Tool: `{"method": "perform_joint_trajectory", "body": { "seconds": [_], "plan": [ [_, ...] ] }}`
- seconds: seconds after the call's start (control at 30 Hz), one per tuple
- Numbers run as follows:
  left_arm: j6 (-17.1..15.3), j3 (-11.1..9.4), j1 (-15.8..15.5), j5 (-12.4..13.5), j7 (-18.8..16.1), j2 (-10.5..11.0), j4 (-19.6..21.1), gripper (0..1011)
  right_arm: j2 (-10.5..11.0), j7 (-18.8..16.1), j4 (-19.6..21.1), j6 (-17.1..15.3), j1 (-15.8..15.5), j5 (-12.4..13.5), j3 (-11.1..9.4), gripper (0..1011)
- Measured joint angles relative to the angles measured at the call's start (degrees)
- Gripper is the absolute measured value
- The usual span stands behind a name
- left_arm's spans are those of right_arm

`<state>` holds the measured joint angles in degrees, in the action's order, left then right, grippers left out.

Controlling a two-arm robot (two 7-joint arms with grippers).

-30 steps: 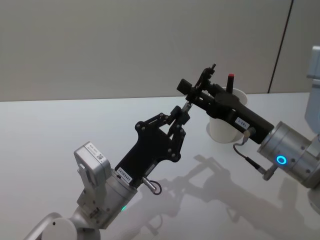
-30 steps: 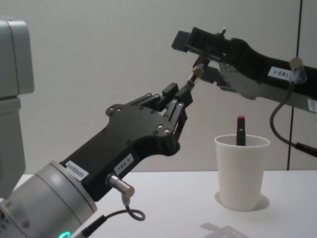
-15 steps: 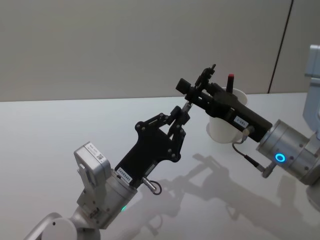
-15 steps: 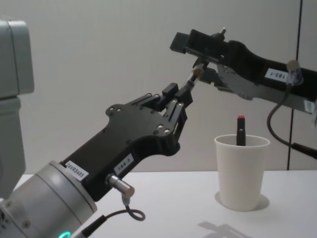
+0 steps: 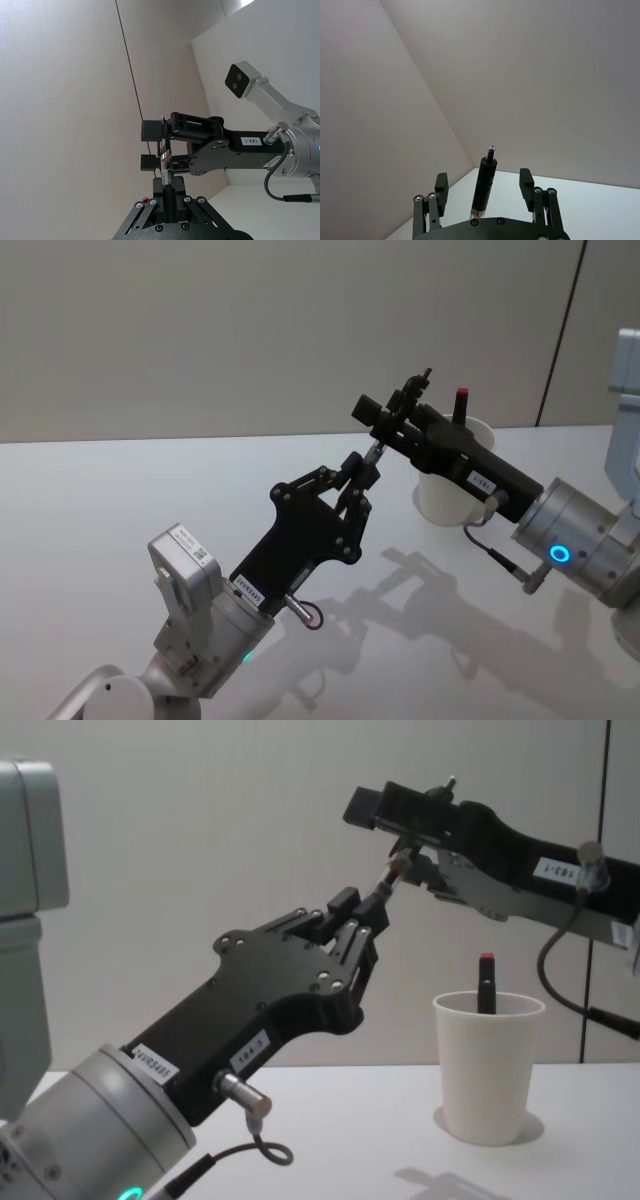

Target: Place the pen into the pen holder.

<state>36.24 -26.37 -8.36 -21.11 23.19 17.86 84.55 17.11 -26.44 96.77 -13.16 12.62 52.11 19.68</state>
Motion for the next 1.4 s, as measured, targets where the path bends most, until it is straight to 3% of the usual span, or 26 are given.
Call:
{"method": "perform_joint_trajectory", "body": {
  "seconds": [0.17, 0.83, 1.4],
  "plan": [
    [0.0, 0.0, 0.0, 0.0, 0.0, 0.0, 0.0, 123, 0.0, -0.1, -0.1, 0.0, 0.1, 0.0, 0.0, 816],
    [0.0, 0.0, 0.0, 0.0, 0.0, 0.0, 0.0, 123, 0.0, -0.4, -0.2, 0.0, 0.2, 0.1, 0.0, 166],
    [0.0, 0.0, 0.0, 0.0, 0.0, 0.0, 0.0, 123, 0.0, -0.3, -0.2, 0.0, 0.2, 0.1, 0.0, 153]
  ]
}}
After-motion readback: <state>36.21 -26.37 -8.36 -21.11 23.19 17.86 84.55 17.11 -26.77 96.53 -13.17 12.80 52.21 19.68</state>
